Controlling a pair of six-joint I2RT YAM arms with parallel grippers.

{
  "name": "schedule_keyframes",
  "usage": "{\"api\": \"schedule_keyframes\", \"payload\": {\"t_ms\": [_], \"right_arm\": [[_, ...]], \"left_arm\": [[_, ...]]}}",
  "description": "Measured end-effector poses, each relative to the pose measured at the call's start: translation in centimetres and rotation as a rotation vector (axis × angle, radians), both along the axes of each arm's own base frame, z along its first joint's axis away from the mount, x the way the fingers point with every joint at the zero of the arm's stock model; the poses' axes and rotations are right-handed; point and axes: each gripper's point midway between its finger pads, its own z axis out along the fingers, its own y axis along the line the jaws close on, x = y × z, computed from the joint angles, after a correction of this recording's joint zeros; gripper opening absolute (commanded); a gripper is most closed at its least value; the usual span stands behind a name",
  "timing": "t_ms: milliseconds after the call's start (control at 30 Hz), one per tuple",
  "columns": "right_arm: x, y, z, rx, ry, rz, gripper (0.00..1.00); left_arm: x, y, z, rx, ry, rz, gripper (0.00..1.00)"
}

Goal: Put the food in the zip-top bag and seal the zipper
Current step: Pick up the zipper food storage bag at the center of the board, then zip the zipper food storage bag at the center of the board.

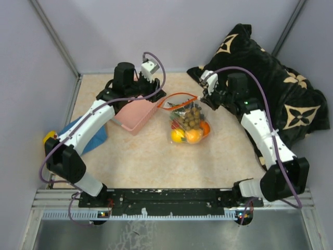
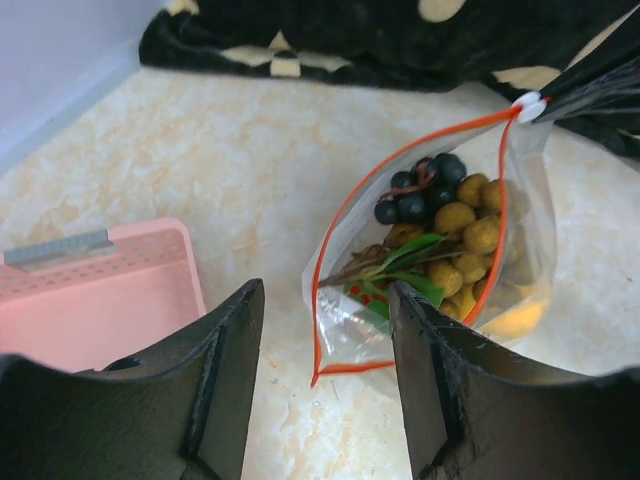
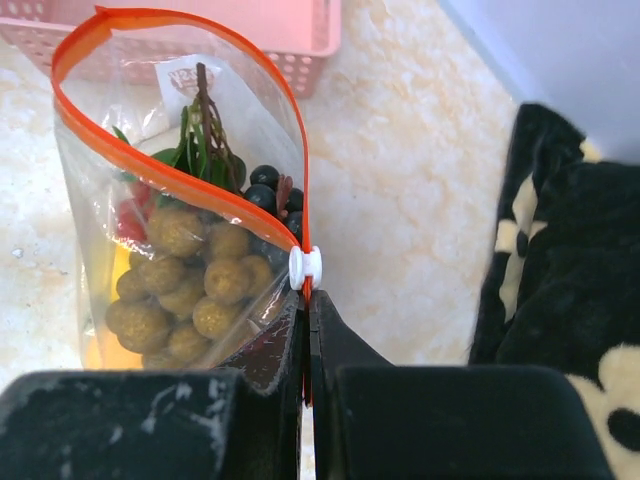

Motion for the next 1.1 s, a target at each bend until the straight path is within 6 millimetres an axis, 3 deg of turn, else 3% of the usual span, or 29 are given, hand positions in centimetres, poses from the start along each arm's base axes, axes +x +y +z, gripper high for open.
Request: {"api": "schedule_keyframes", "payload": {"t_ms": [100,233,467,633,900,1033,1100], "right_arm": [[-1.7,0.9,1.1,0.016,-0.068,0.043,0.0],[-3.6,1.9,2.3,0.038,-0.128,0.101,0.0],[-6.4,3.8,4.0,0.062,-0.198,0.212,0.0],[-7.9,4.3,5.4,0.089,-0.232,0.26,0.0],[-9.0,5.1,6.0,0.107,-0.245,0.312,0.0],[-9.4,5.5,6.0,0.111,-0.242,0.331,0.0],[-9.5,5.7,6.0,0.111,-0.243,0.338,0.0]], "left_arm": [[-1.5,-0.4,2.1,-0.016,-0.062,-0.048,0.61],[-4.5,-3.0,3.8,-0.028,-0.139,-0.163,0.62],[-8.6,-7.2,4.2,-0.008,-0.227,-0.354,0.63],[-9.7,-8.2,4.5,-0.011,-0.305,-0.442,0.67],[-10.0,-8.9,3.2,0.0,-0.361,-0.528,0.66],[-10.2,-9.6,2.7,-0.004,-0.365,-0.582,0.62],[-10.5,-9.9,2.5,-0.011,-0.365,-0.614,0.53]]}}
